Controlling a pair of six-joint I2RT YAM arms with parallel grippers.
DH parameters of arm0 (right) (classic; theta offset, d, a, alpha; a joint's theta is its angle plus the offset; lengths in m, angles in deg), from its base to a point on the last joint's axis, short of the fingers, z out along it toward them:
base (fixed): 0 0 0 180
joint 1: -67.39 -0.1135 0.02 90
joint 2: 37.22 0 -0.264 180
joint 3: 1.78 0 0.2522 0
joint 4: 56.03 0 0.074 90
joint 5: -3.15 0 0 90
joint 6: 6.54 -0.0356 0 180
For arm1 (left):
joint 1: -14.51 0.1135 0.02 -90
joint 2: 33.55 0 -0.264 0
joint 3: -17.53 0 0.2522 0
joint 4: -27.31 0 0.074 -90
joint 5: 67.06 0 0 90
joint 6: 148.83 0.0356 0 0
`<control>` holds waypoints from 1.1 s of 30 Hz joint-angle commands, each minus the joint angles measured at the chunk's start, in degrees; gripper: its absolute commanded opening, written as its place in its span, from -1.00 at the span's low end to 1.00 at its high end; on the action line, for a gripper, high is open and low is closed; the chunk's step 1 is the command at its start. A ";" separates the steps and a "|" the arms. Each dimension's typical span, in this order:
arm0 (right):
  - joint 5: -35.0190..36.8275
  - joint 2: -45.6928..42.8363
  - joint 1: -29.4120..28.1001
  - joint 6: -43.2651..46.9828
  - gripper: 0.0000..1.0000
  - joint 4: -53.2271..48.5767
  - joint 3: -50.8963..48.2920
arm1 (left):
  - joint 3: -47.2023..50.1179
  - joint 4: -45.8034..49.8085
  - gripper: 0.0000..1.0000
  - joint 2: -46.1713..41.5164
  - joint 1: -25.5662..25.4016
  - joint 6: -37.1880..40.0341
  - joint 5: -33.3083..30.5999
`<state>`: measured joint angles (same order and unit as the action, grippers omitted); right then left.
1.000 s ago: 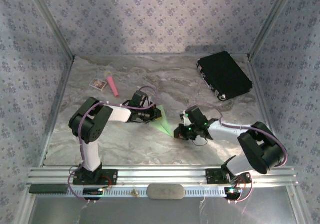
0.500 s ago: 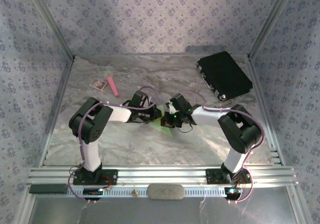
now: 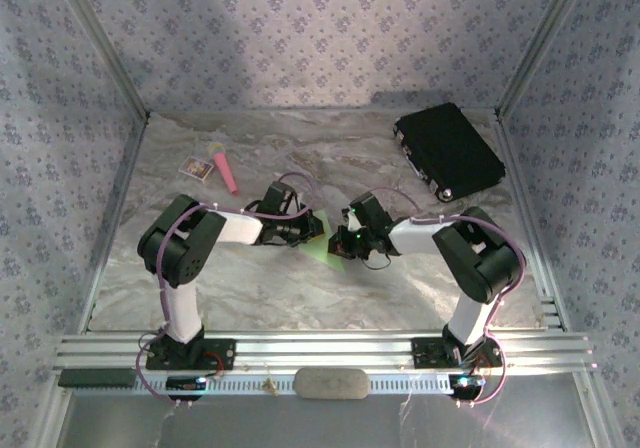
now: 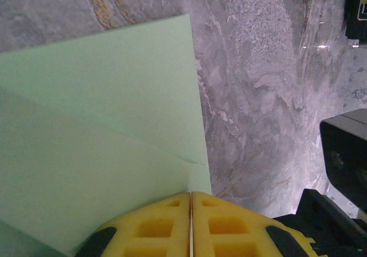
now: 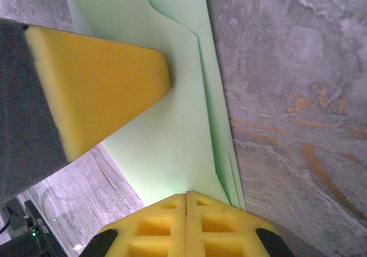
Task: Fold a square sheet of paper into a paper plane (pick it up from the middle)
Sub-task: Fourth fold the wing at the center of the table.
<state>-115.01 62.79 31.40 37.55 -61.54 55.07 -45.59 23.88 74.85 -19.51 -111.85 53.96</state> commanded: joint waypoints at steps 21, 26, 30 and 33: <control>3.03 1.64 0.06 -1.73 -1.00 -7.12 -2.02 | -3.73 15.47 -1.00 0.34 -5.55 0.94 -7.54; 3.34 1.46 -0.09 -1.07 -1.00 -8.45 -1.69 | -4.07 17.77 -1.00 0.73 -5.17 0.95 -11.73; 3.47 1.71 -0.57 -0.42 -1.00 -9.50 -1.44 | -3.65 15.74 -0.99 0.56 -3.94 0.21 -11.91; 3.65 1.61 -0.64 -0.62 -1.00 -9.22 -1.94 | -3.77 14.82 -0.98 0.58 -2.87 0.43 -11.69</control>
<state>-115.03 62.63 31.40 36.30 -62.15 54.98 -49.79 36.32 73.39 -24.10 -111.04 47.62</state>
